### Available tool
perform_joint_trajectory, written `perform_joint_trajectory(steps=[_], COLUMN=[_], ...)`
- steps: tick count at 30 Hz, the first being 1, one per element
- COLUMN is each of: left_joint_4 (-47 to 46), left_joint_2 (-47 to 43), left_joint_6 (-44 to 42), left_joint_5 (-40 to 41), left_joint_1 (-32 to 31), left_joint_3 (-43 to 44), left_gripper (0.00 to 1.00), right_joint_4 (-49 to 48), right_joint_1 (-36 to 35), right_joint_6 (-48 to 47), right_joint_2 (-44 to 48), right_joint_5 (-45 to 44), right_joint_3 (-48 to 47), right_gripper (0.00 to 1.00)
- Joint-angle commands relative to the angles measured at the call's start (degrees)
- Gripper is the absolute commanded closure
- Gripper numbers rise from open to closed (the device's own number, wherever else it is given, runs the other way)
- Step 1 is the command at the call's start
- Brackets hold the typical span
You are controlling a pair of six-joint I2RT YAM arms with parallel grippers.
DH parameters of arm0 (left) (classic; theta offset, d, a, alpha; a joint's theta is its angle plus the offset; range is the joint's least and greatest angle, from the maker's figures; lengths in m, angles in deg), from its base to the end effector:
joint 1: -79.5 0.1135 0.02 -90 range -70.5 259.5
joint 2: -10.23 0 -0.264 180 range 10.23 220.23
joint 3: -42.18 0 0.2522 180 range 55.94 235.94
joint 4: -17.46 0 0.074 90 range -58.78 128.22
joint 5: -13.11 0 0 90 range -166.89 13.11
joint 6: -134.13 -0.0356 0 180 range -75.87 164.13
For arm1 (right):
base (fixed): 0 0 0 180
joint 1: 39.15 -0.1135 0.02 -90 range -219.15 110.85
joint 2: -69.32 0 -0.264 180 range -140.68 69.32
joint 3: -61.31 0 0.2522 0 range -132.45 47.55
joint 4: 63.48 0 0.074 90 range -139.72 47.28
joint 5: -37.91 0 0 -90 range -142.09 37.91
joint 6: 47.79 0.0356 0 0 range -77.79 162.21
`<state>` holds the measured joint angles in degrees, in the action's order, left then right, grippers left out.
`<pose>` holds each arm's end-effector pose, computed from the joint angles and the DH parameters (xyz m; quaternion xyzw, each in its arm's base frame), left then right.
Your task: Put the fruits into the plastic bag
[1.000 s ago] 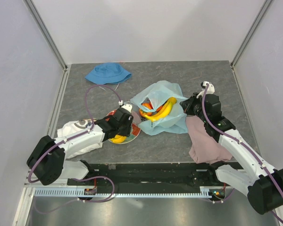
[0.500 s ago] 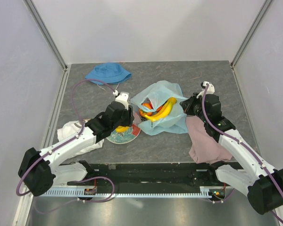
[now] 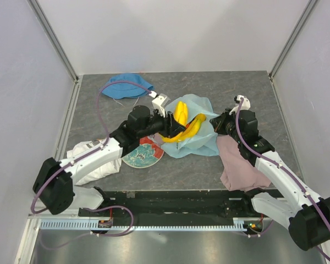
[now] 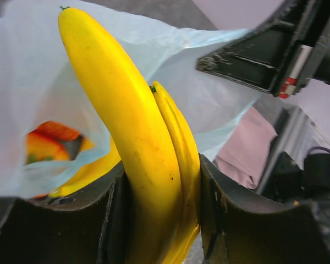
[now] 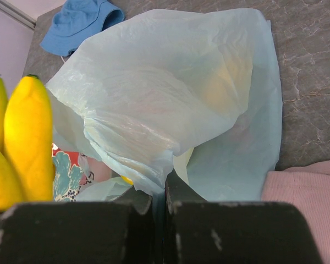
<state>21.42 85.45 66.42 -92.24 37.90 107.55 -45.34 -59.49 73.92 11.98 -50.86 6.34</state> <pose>0.2228 -0.2104 0.2998 0.2120 0.7551 -0.4127 0.4632 0.2174 0.0814 0.2869 0.0753 0.8182 0.2580 0.5082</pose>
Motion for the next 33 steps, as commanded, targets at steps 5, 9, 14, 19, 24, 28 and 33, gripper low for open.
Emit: perform_joint_trajectory(steps=[5, 9, 14, 19, 24, 28, 33], left_joint_4=[-15.42, -16.65, -18.67, -18.24, -15.16, -12.18, -8.4], left_joint_2=[6.59, 8.89, 12.84, 19.52, 23.13, 24.88, 26.11], left_joint_6=[5.76, 3.83, -1.88, -5.23, -7.69, -9.71, -10.42], left_joint_5=[-20.14, -21.65, -20.68, -19.63, -17.96, -14.02, -11.02], left_joint_1=[-0.23, -0.41, -0.76, -0.76, -0.85, -0.76, -0.76], left_joint_3=[4.11, 3.76, 3.23, 7.52, 10.69, 11.31, 14.2], left_gripper=[0.91, 0.91, 0.91, 0.91, 0.91, 0.91, 0.91], right_joint_4=[-0.69, -0.6, -0.86, -0.95, 0.01, 0.01, 0.01], right_joint_1=[0.12, 0.12, 0.12, 0.12, 0.12, 0.21, 0.21], right_joint_6=[0.03, -0.24, -0.15, -0.15, -0.68, -0.68, -0.59], right_joint_2=[1.0, 0.56, -0.05, -1.02, -0.4, -0.84, -0.93], right_joint_5=[-0.62, -0.53, -0.36, 0.96, -0.36, -0.18, 0.44], right_joint_3=[0.08, -0.18, -0.45, -1.06, -1.5, -1.85, -2.12], right_gripper=[1.0, 1.0, 0.99, 1.0, 1.0, 1.0, 0.99])
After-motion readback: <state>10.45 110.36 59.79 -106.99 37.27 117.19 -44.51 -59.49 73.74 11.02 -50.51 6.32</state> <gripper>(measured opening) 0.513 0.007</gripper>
